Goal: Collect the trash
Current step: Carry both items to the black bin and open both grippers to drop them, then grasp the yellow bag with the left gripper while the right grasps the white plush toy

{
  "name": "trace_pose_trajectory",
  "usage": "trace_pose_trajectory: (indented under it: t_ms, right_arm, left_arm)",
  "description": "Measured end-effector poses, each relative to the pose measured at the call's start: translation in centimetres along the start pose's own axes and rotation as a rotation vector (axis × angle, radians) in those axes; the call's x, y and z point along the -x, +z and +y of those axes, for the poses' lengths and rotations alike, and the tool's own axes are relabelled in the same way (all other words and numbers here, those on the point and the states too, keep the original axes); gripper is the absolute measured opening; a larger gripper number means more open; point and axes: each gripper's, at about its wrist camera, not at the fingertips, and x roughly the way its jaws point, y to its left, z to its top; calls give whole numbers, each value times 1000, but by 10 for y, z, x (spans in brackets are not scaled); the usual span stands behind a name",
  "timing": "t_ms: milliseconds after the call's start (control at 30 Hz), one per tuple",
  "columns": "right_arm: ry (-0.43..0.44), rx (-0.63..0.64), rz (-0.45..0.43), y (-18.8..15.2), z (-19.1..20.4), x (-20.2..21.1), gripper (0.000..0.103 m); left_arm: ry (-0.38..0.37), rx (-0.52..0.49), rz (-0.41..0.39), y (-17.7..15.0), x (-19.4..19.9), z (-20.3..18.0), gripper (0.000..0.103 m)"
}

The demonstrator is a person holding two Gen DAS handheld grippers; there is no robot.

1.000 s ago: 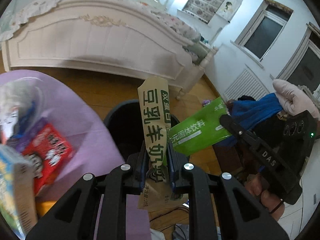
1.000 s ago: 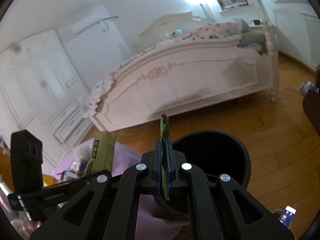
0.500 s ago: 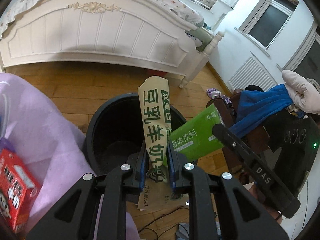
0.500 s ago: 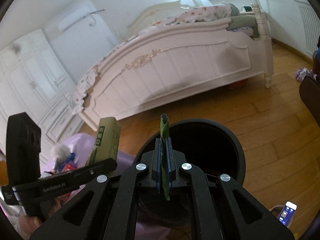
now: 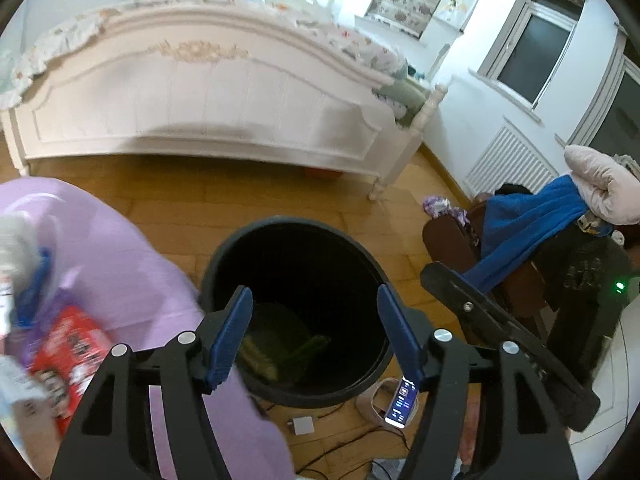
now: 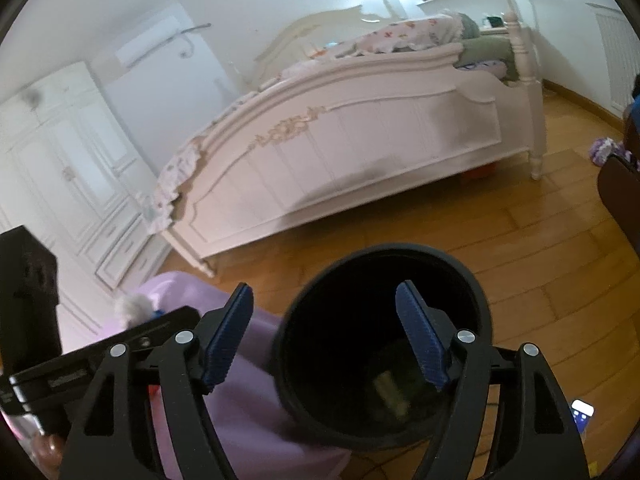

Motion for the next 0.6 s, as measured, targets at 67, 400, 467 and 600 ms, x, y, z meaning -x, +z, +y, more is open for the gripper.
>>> trace_pose_trajectory:
  t_ms: [67, 400, 467, 600]
  right_arm:
    - [28, 14, 8, 1, 12, 3, 74]
    - [192, 141, 80, -2, 115, 3, 84]
    - [220, 163, 104, -5, 136, -1, 84]
    - [244, 217, 152, -10, 180, -16, 84]
  left_arm:
    - [21, 5, -44, -2, 24, 4, 77]
    - [177, 184, -223, -37, 151, 95, 79]
    - [240, 238, -255, -49, 176, 124, 79]
    - [361, 329, -282, -71, 209, 180, 79]
